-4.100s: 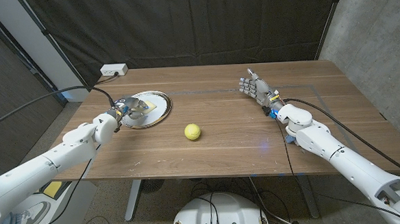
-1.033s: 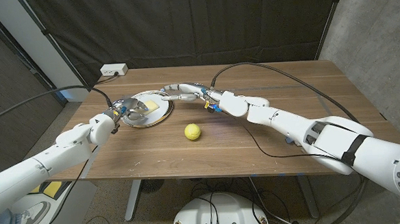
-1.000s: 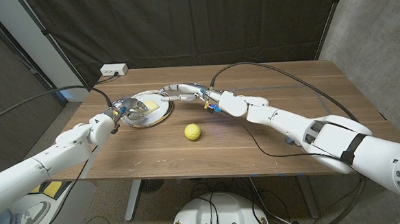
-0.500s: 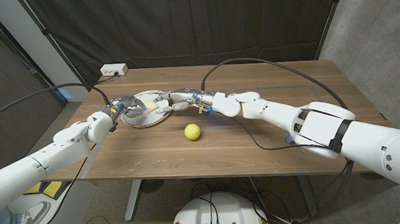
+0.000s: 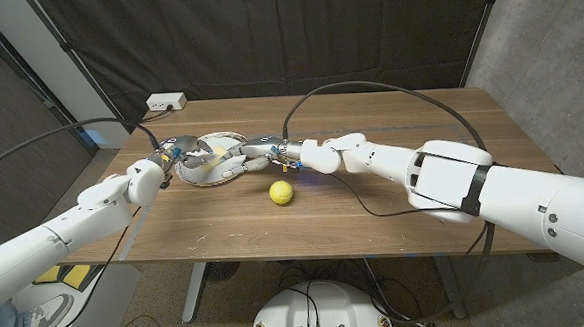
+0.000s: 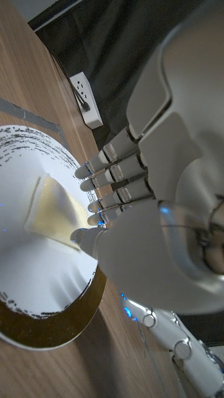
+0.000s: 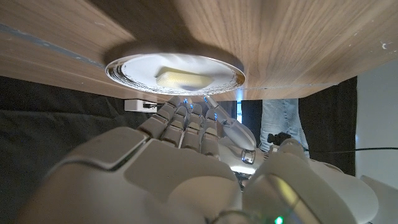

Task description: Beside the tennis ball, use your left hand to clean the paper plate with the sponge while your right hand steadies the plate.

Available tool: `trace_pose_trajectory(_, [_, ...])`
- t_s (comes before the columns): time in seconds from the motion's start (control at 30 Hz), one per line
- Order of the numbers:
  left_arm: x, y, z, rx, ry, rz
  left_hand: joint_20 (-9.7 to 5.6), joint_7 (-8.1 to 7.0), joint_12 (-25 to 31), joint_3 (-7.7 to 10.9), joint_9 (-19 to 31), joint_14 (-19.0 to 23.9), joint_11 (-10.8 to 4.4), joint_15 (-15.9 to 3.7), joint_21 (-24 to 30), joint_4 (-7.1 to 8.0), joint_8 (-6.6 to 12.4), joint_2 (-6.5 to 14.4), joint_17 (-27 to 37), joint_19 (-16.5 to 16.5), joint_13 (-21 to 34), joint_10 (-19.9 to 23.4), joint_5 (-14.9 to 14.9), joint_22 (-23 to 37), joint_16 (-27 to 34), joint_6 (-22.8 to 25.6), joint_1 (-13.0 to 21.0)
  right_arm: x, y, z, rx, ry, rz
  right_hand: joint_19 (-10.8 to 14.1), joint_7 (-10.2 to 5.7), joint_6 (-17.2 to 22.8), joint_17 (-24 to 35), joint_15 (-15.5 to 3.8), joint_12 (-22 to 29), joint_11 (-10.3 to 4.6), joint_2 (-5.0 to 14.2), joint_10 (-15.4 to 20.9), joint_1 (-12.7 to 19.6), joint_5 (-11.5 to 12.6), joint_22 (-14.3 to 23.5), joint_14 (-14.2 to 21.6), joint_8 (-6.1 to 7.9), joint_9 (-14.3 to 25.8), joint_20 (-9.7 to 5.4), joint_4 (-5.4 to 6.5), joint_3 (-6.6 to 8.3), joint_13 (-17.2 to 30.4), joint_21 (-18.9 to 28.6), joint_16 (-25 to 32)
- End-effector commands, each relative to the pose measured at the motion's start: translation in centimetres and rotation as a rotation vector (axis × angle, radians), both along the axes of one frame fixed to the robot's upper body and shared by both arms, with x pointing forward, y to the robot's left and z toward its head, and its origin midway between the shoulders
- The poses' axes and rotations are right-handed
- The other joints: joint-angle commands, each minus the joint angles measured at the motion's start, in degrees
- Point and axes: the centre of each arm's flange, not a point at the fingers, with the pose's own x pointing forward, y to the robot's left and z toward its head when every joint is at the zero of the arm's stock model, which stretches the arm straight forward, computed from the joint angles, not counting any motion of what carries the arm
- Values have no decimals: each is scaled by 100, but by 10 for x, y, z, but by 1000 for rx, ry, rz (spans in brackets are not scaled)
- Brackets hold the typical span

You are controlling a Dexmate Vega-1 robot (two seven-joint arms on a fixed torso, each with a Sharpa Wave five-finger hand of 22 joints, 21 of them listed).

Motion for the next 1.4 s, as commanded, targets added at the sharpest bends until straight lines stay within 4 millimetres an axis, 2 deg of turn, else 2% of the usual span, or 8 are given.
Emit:
trace_pose_trajectory(0.03, [-4, 5, -2, -18, -6, 0, -67, 3, -7, 14, 6, 38, -9, -539, 26, -48, -24, 46, 16, -27, 16, 10, 12, 9, -21, 4, 14, 21, 4, -12, -45, 24, -164, 39, 10, 46, 5, -32, 36, -8, 6, 45, -24, 25, 25, 16, 20, 19, -300, -8, 1, 31, 23, 22])
trace_pose_trajectory(0.5, [0, 4, -6, -31, -1, -9, -75, -2, -12, 20, 8, 43, -10, -537, 28, -48, -30, 34, 19, -25, 18, 13, 4, 7, -22, 23, 7, 32, 3, -24, -102, 16, -262, 44, 8, 90, -2, -33, 40, -11, 18, 52, -1, 43, 24, 27, 36, 22, -309, -26, 9, 31, 28, 23])
trace_pose_trajectory(0.83, [4, 5, -8, -48, 5, -11, -73, 0, -14, 24, 10, 43, -20, -533, 29, -40, -37, 32, 22, -28, 20, 17, -1, 6, -22, 31, -6, 22, -1, -29, -163, -68, -157, 440, -33, 707, -10, -177, 261, -137, 20, 745, 7, 91, 30, 524, 200, 23, -368, -77, -15, 24, 147, 118])
trace_pose_trajectory(1.03, [5, 1, -8, -45, 2, -15, -65, 2, -16, 28, 10, 39, -14, -531, 28, -33, -42, 36, 24, -34, 20, 17, -2, 6, -24, 31, -16, 15, 0, -30, -204, -113, -106, 484, -44, 854, -10, -183, 272, -137, 24, 815, 3, 96, 32, 583, 235, 22, -365, -82, -20, 22, 153, 116])
trace_pose_trajectory(1.3, [10, -9, -13, -16, 2, -20, -57, -3, -18, 37, 11, 52, -13, -520, 30, -27, -46, 43, 27, -33, 22, 19, -2, 6, -19, 40, -22, 17, 0, -32, -222, -112, -116, 513, -42, 877, -10, -188, 272, -139, 35, 843, 1, 98, 34, 624, 229, 21, -372, -83, -19, 21, 158, 117])
trace_pose_trajectory(1.4, [11, -13, -16, 4, 7, -20, -59, -5, -18, 40, 11, 61, -11, -523, 32, -26, -46, 44, 27, -29, 22, 22, -3, 6, -16, 48, -24, 16, 0, -32, -229, -124, -107, 554, 19, 938, -10, -190, 280, -130, 44, 894, 1, 101, 35, 678, 236, 20, -374, -86, -19, 20, 166, 121])
